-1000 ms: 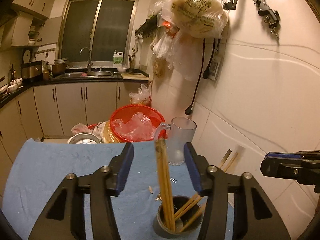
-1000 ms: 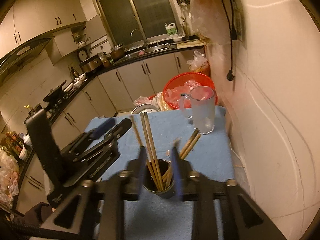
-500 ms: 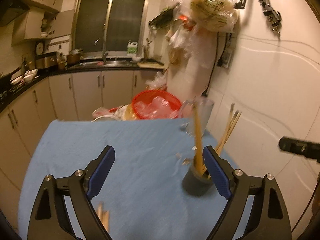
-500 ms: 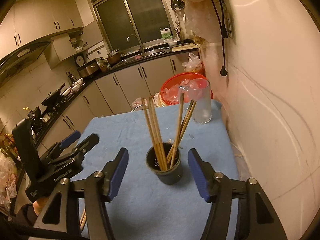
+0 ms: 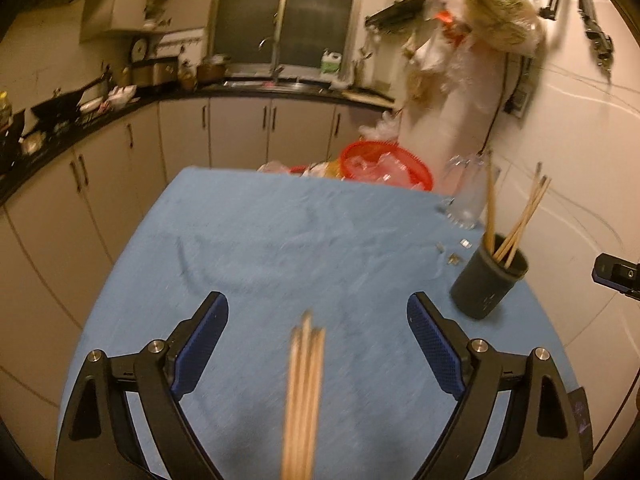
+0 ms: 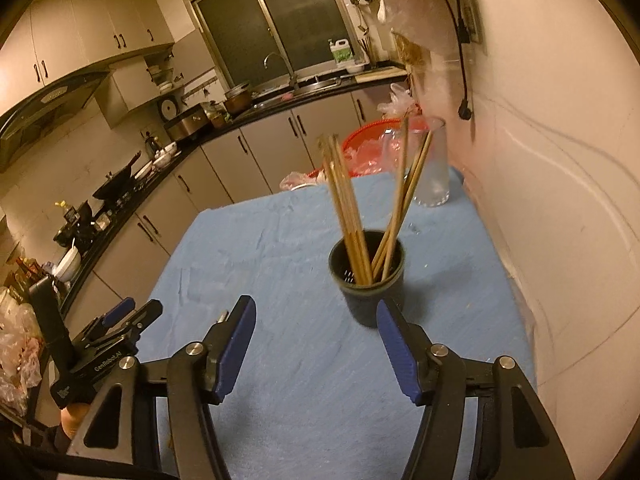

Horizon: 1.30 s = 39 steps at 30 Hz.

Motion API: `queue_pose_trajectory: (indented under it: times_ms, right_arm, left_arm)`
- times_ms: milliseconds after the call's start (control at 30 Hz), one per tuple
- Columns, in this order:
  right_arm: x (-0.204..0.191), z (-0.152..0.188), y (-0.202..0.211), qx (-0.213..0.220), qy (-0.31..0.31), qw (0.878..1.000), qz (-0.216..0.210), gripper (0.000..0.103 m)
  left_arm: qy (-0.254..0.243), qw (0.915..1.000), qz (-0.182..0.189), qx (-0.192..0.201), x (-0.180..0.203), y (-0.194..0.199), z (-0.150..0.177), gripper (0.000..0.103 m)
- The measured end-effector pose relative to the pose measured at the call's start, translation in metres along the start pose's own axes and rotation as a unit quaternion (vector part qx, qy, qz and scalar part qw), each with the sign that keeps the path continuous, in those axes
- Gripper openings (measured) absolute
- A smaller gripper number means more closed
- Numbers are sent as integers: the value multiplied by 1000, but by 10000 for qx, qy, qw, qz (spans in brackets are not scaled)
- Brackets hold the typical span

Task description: Organize utensils

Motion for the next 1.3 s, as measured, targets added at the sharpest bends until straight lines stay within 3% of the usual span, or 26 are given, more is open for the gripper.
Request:
queue_pose_trajectory:
  times_ms: [167, 433, 800, 1067, 1300]
  right_arm:
    - [-15, 24, -17, -205, 155, 9997, 25, 81]
    - [-42, 54, -52, -597, 391, 9974, -91, 81]
    - [-72, 75, -80, -949, 577, 9936, -226, 81]
    - [-69, 74, -89, -1013, 572, 9932, -109, 81]
    - [-66, 73, -101, -1110, 531, 9924, -54, 81]
  left_arm:
    - [232, 9994, -228, -155, -30, 2, 19, 90]
    - [349, 9981, -421, -279, -58, 5, 37, 90]
    - [-298, 9941, -455, -937, -45, -47, 61, 90]
    - [-469, 9893, -486, -1289, -44, -96, 49, 90]
    - [-932, 9826, -483, -1533, -31, -127, 48, 90]
Point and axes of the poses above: each gripper's, at about its wrist camera, not at the fingertips, and y roughly against the way its jaws point, x to its right, z to its underside, the point moved 8 cm from there along -y, roughly the way its jaws point, and after that the axes turned 7 degrees about -y, right-handed, at the moved point
